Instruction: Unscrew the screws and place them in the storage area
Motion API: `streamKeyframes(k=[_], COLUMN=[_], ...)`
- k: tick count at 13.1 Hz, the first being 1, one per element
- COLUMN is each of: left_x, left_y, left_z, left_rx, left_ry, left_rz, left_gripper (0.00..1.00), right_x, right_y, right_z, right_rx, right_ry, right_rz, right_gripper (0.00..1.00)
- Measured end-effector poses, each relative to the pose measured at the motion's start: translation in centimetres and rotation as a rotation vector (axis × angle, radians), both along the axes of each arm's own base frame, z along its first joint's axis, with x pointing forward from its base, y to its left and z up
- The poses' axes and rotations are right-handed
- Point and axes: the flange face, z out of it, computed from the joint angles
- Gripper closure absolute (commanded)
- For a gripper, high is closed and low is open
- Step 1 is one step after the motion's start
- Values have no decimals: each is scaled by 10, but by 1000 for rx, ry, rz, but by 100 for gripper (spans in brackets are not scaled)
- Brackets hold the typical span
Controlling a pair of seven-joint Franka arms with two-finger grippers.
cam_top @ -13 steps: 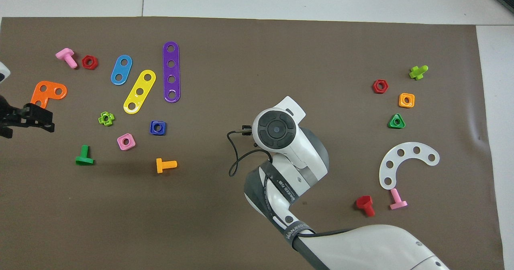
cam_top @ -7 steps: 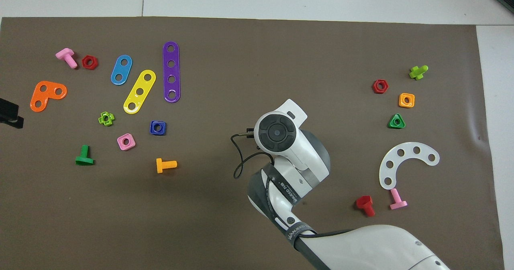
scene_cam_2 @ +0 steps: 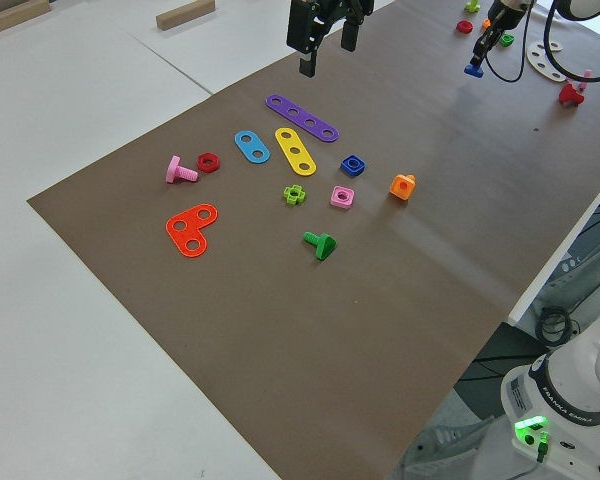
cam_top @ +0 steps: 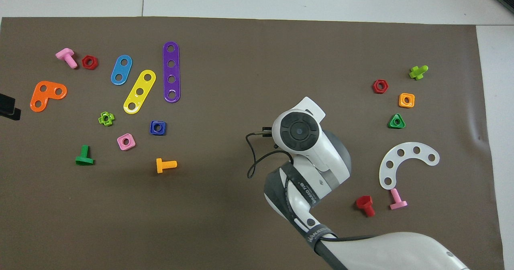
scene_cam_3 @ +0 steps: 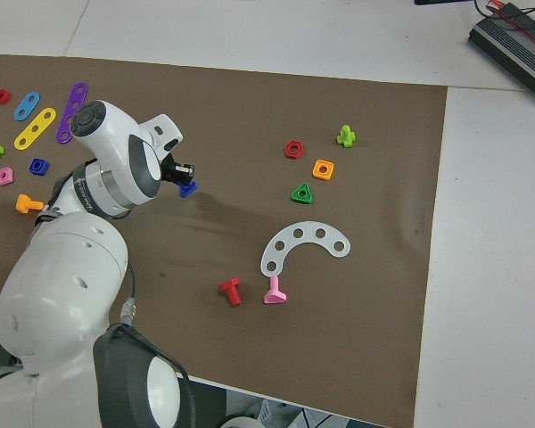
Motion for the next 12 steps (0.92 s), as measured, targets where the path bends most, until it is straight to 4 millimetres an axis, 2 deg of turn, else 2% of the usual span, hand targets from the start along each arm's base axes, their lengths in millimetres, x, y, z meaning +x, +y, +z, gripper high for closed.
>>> streamKeyframes(k=[2, 4, 6, 8, 11, 12], left_x=[3, 4, 7, 10, 11, 12], left_y=[-7, -10, -28, -54, -62, -60], left_z=[-1, -2, -2, -3, -16, -18], left_rx=[-8, -10, -13, -20, -26, -26], left_ry=[-12, -12, -26, -43, -36, -34], left_rz=[-10, -13, 2, -8, -16, -13], left_gripper=[0, 0, 0, 0, 0, 0], right_x=[-1, 1, 5, 9, 13, 14], right_y=[-40, -71, -101, -124, -149, -150], right_z=[-3, -12, -16, -19, -24, -30], right_rx=[-15, -23, -26, -23, -13, -3], right_ry=[20, 37, 46, 42, 29, 29], right_rz=[16, 12, -13, -47, -96, -103], right_gripper=[100, 100, 100, 100, 98, 62])
